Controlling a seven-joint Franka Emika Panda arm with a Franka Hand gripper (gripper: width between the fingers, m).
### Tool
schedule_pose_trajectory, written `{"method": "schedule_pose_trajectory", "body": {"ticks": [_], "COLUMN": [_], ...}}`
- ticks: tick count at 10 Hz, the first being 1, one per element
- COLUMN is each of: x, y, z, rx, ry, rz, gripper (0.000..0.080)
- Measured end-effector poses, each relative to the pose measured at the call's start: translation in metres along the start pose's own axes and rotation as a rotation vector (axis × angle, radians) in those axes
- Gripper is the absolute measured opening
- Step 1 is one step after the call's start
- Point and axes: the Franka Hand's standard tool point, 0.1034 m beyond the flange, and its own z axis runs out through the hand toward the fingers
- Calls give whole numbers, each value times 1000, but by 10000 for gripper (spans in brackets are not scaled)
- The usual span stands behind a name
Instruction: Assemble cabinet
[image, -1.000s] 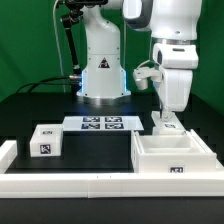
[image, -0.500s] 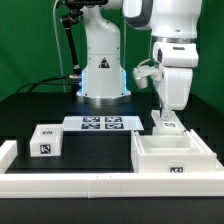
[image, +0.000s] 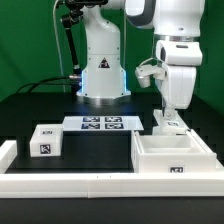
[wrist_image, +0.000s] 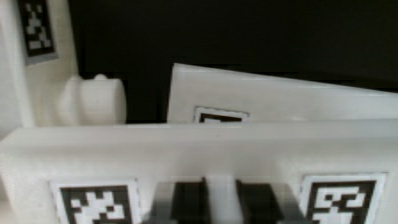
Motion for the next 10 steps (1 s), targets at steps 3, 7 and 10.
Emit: {"method": "schedule_pose_trajectory", "body": {"ticks": [3,7,10], "x": [2,4,5], "y": [8,11,10], "z": [-1,-2,2], "rx": [-7,-8,-4], "ry": [3,2,5], "rz": [6,20,20], "gripper": [70,70,70]}}
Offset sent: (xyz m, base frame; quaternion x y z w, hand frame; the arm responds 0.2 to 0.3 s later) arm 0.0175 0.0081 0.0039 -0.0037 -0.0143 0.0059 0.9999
